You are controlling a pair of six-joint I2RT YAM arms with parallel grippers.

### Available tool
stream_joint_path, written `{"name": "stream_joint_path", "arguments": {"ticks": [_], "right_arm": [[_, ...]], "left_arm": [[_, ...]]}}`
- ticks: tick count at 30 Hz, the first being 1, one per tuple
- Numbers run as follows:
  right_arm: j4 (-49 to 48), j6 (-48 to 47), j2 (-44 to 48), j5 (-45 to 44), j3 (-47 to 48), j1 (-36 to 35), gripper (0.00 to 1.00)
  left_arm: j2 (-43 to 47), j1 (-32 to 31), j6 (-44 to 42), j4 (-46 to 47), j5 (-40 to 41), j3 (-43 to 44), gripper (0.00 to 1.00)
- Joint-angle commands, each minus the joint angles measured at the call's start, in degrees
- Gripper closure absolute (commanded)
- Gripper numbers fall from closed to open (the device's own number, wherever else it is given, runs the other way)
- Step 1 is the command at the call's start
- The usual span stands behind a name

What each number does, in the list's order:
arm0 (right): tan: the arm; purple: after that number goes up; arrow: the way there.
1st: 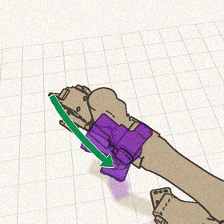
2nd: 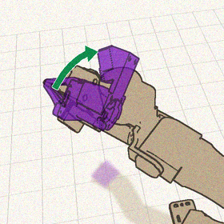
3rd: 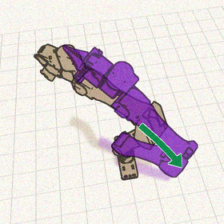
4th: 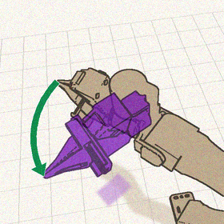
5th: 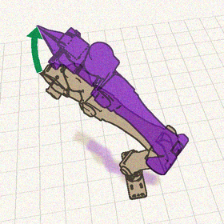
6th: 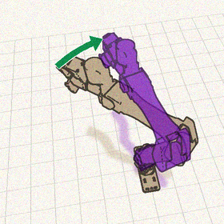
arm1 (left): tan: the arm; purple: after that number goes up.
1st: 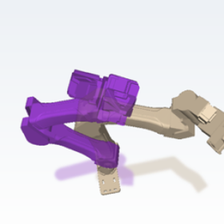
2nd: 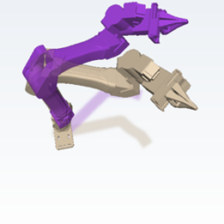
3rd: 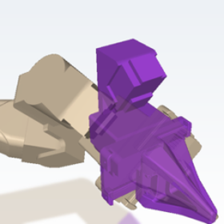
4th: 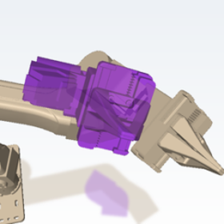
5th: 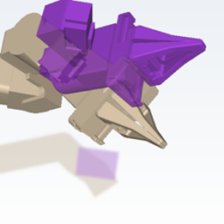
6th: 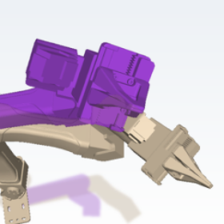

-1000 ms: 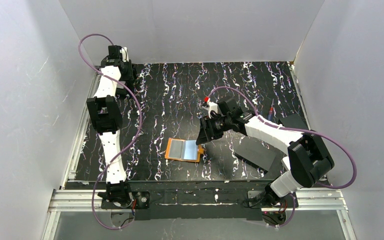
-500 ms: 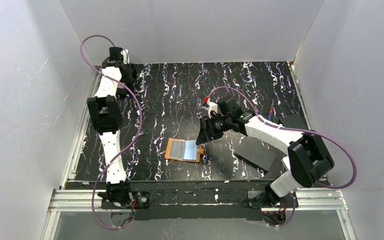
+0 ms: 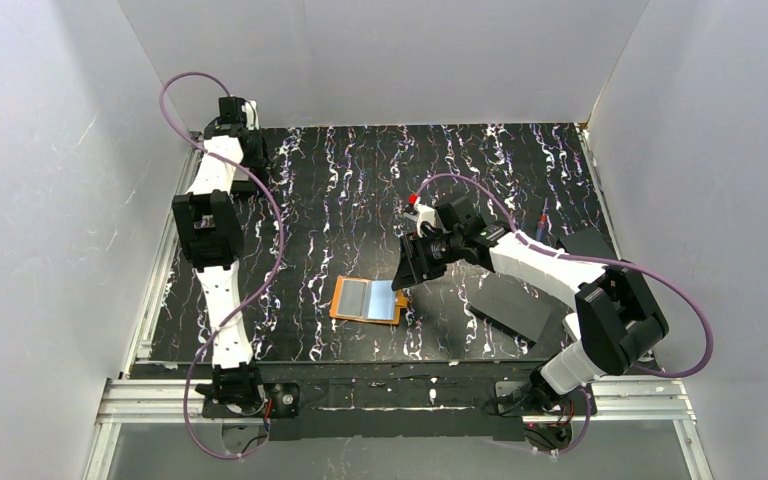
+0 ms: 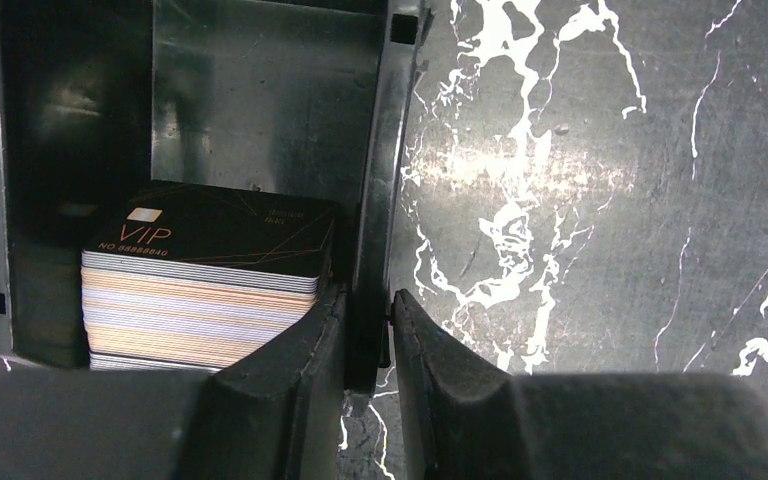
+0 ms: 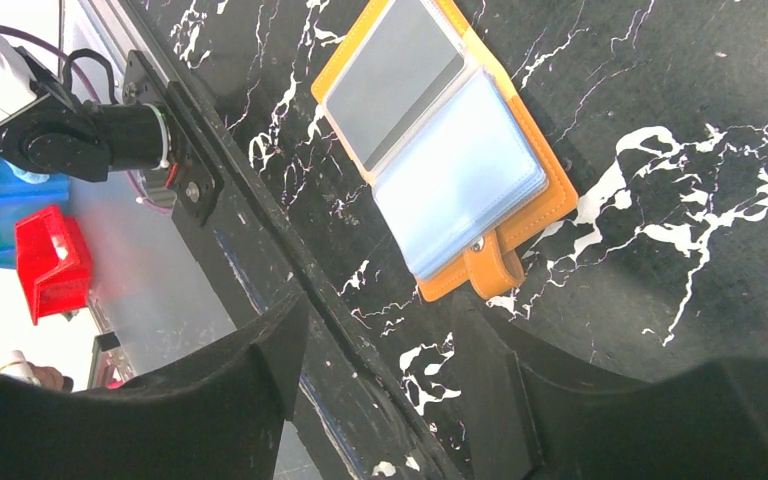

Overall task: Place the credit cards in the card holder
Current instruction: Move the storage box to the center of the board.

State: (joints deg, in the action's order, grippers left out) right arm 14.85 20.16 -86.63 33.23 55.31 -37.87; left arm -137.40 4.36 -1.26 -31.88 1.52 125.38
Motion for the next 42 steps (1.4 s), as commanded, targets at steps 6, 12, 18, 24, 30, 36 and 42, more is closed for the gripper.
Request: {"name": "stream_joint_path", "arguments": {"ticks": [6, 12, 18, 24, 30, 36, 42], "right_arm": [[-3.0, 0.7, 2.0, 1.4, -1.4, 0.3, 0.37], [-4.4, 1.2, 2.0, 2.1, -2.4, 0.4, 0.37], [-5.2, 1.6, 2.2, 2.6, -3.1, 0.4, 0.37], [-5.9, 1.8, 2.4, 3.0, -3.6, 0.4, 0.37], [-6.3, 2.0, 2.9, 3.1, -4.1, 0.5, 0.37], [-6.5, 2.1, 3.2, 3.5, -4.3, 0.4, 0.37], [-6.6, 2.2, 3.7, 3.5, -4.6, 0.4, 0.37]], "left_arm": [[12.1, -1.2, 0.6, -3.9, -1.4, -13.1, 0.90], [26.7, -1.9, -2.8, 3.7, -8.1, -36.0, 0.92], [34.1, -2.7, -5.3, 5.9, -13.5, -46.8, 0.94], [38.2, -3.5, -7.7, 5.4, -14.9, -51.6, 0.95], [41.8, -3.6, -10.1, 4.9, -18.6, -55.2, 0.96], [43.7, -3.5, -11.6, 4.4, -18.4, -57.3, 0.94], [44.2, -3.5, -11.8, 4.0, -17.6, -58.2, 0.92]]}}
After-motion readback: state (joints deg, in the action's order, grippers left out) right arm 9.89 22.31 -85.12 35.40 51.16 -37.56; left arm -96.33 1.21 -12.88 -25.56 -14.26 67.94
